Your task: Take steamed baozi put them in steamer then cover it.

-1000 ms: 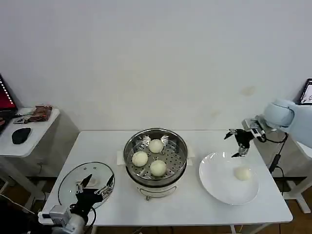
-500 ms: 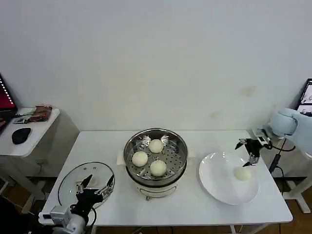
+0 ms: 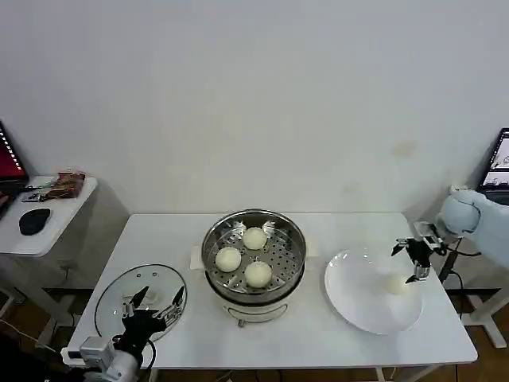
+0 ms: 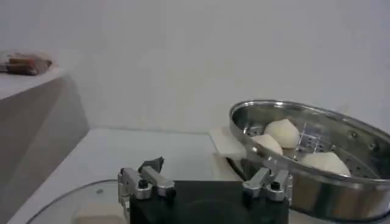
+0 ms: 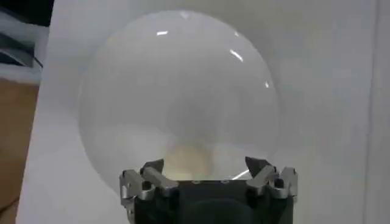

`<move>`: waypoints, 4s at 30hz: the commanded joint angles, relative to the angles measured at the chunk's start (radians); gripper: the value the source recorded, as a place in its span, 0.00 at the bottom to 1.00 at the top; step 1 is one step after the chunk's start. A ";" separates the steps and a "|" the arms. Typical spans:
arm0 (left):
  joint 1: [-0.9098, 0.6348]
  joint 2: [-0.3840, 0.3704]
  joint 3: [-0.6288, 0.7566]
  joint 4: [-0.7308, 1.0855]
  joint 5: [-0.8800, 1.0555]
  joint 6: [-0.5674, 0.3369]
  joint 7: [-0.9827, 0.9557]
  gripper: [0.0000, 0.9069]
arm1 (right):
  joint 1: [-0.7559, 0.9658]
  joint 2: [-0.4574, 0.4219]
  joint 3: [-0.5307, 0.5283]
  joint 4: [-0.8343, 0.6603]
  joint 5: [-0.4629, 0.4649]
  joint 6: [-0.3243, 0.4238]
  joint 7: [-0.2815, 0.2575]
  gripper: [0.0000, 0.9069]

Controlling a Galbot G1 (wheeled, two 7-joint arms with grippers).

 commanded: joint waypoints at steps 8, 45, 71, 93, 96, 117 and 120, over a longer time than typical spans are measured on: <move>0.000 0.002 -0.002 0.000 0.000 0.001 -0.002 1.00 | -0.143 0.039 0.129 -0.086 -0.107 0.040 0.005 1.00; 0.001 -0.004 -0.008 -0.001 0.000 0.001 -0.003 1.00 | -0.199 0.077 0.191 -0.130 -0.133 0.022 -0.003 0.72; 0.004 -0.001 -0.007 -0.009 0.000 0.001 -0.006 1.00 | 0.311 -0.064 -0.231 0.241 0.193 -0.095 0.034 0.69; 0.006 0.015 -0.005 -0.012 -0.003 -0.007 -0.006 1.00 | 0.724 0.242 -0.551 0.415 0.669 -0.387 0.167 0.70; 0.007 0.020 -0.005 -0.015 -0.003 -0.007 -0.007 1.00 | 0.730 0.287 -0.558 0.412 0.729 -0.410 0.184 0.70; -0.012 0.028 -0.006 -0.016 -0.010 -0.007 -0.008 1.00 | 0.639 0.489 -0.507 0.366 0.834 -0.551 0.295 0.70; -0.015 0.029 -0.006 -0.017 -0.013 -0.007 -0.008 1.00 | 0.626 0.511 -0.505 0.365 0.827 -0.567 0.297 0.70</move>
